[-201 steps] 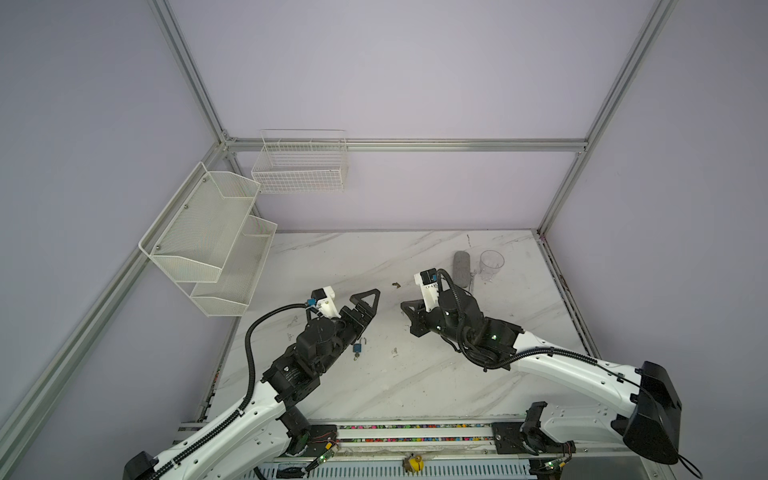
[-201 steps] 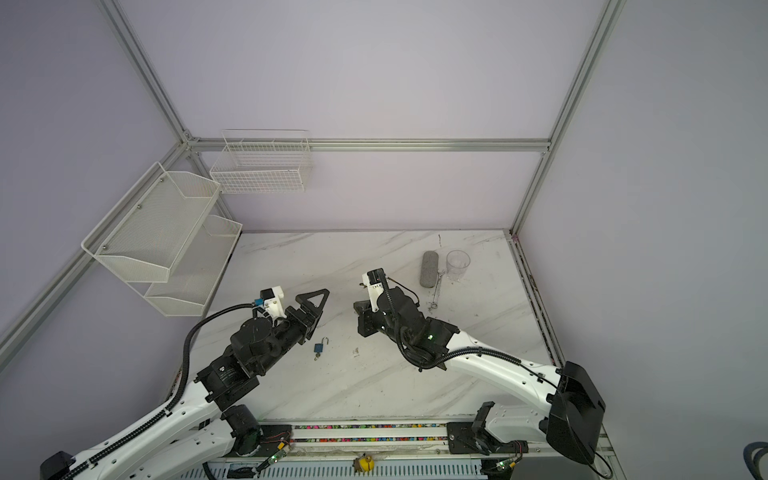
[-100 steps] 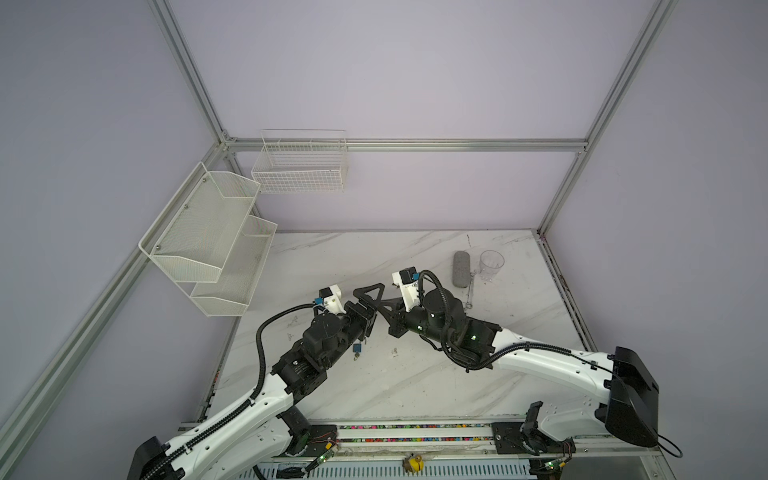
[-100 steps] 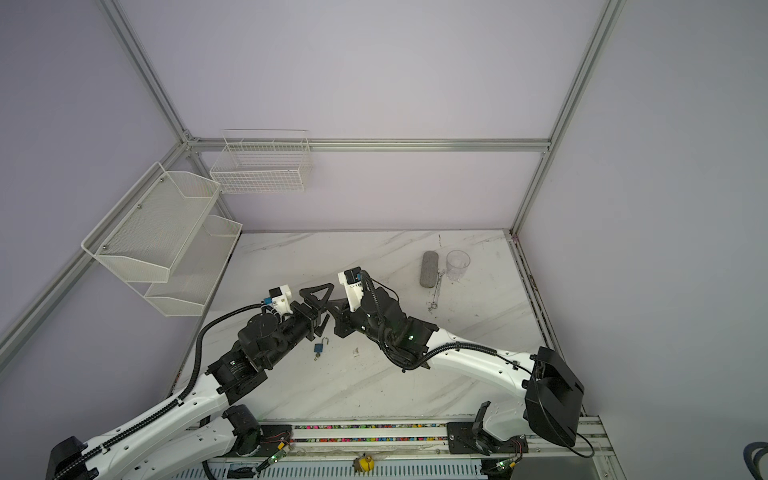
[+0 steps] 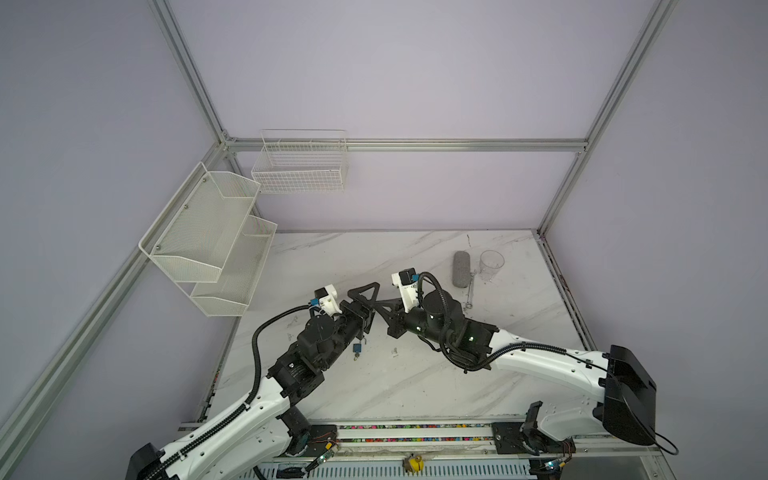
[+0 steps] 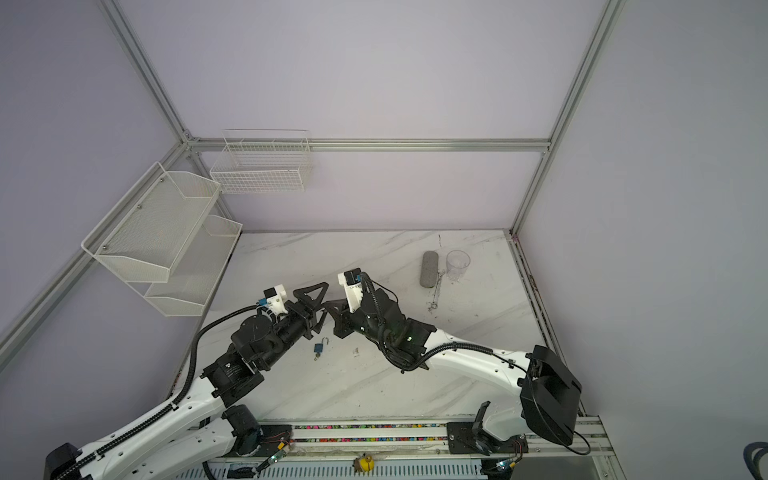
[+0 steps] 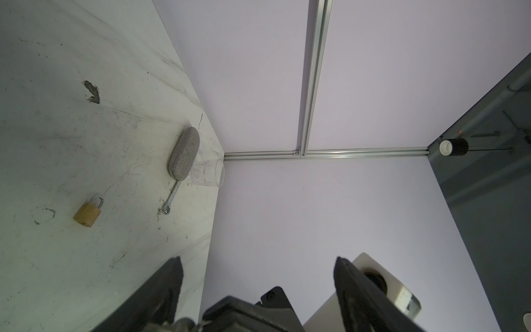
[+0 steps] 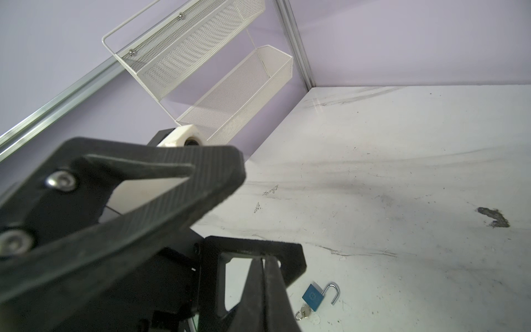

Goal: Unlock with the key

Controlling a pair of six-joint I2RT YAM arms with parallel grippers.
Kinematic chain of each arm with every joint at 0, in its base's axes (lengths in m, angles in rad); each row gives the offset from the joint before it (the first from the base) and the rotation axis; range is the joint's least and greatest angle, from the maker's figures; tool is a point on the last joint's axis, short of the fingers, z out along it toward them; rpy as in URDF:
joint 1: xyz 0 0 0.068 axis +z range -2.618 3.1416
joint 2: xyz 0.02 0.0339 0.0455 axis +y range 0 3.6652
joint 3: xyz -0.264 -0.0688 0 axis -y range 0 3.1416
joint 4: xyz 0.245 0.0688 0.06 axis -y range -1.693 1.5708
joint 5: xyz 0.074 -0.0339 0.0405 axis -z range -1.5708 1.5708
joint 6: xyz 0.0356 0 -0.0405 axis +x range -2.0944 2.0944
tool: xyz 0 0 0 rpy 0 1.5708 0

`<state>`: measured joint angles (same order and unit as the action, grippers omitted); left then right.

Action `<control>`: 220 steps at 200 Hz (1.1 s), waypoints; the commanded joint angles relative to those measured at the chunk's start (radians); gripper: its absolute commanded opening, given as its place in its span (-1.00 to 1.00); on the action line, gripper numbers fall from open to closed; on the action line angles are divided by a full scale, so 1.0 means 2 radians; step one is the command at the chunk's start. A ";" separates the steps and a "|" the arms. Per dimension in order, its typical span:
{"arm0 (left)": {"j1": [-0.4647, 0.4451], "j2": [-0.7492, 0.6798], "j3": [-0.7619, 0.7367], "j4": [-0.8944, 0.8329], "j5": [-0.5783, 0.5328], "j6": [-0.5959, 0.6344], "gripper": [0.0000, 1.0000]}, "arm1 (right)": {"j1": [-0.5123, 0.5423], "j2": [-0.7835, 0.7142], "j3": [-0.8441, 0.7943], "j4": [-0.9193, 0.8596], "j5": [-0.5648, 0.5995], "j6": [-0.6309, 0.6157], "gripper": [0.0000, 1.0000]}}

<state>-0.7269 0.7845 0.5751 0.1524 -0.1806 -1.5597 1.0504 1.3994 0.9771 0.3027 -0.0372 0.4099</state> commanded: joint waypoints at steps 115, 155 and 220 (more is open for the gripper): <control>0.002 0.004 0.005 0.012 -0.010 -0.010 -0.20 | 0.003 -0.037 -0.010 0.015 0.024 -0.014 -1.00; 0.002 0.007 0.006 0.012 -0.010 -0.009 -0.37 | 0.003 -0.040 -0.013 0.025 0.019 -0.022 -1.00; 0.002 0.007 0.006 0.005 -0.012 -0.010 -0.73 | 0.003 -0.047 -0.019 0.022 0.025 -0.038 -1.00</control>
<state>-0.7269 0.8005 0.5747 0.1478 -0.2050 -1.5822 1.0504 1.3342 0.9569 0.3210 0.0067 0.3668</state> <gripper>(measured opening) 0.152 0.046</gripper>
